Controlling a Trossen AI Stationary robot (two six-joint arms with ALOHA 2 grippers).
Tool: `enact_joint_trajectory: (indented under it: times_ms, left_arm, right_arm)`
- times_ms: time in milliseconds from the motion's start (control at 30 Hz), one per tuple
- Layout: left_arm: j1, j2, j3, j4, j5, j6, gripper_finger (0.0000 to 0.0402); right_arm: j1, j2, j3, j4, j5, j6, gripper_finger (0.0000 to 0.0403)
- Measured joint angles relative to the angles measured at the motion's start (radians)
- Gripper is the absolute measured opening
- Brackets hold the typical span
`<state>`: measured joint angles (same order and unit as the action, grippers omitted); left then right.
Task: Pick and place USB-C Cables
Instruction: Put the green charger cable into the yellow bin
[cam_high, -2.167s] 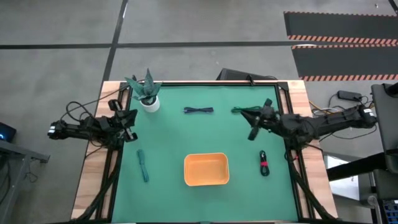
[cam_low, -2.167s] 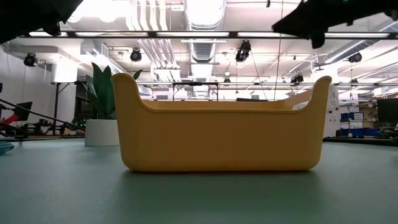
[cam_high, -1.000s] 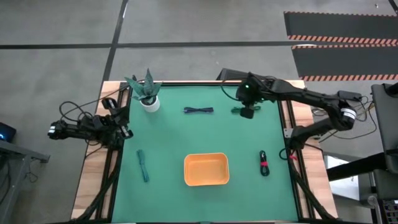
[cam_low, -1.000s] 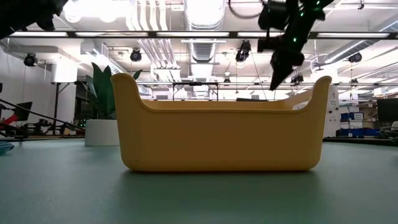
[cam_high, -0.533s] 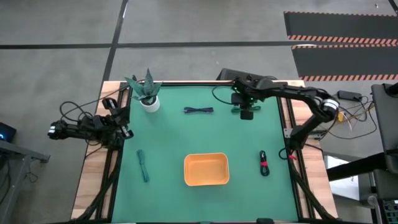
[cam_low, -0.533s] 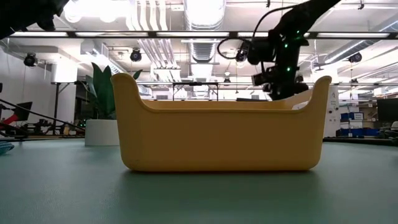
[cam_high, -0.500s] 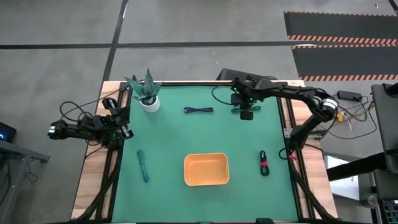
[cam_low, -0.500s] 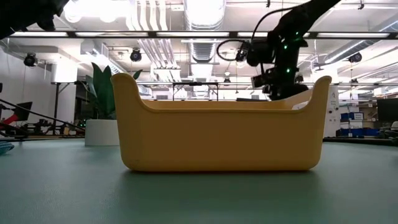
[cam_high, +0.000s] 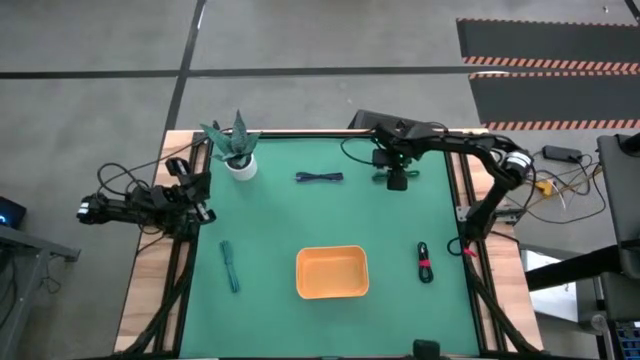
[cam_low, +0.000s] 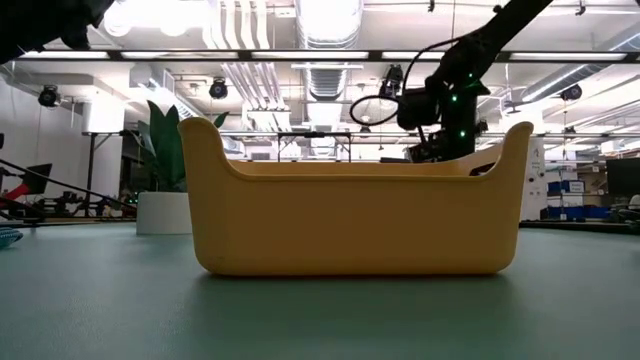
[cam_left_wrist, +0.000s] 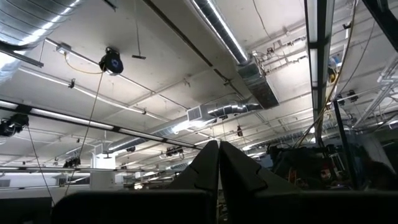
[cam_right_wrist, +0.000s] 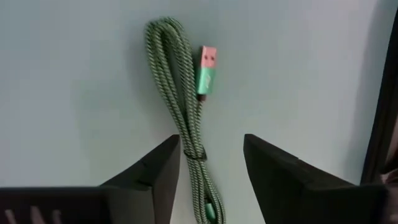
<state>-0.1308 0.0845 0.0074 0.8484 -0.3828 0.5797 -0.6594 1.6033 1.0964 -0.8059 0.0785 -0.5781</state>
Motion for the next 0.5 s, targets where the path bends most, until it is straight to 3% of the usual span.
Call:
enact_joint_trajectory:
  times_ms: [500]
  left_arm:
    - [0.0, 0.0, -0.001, -0.003, 0.0, 0.0, 0.0]
  right_arm:
    - [-0.023, 0.077, -0.012, -0.005, -0.004, -0.01, 0.0174]
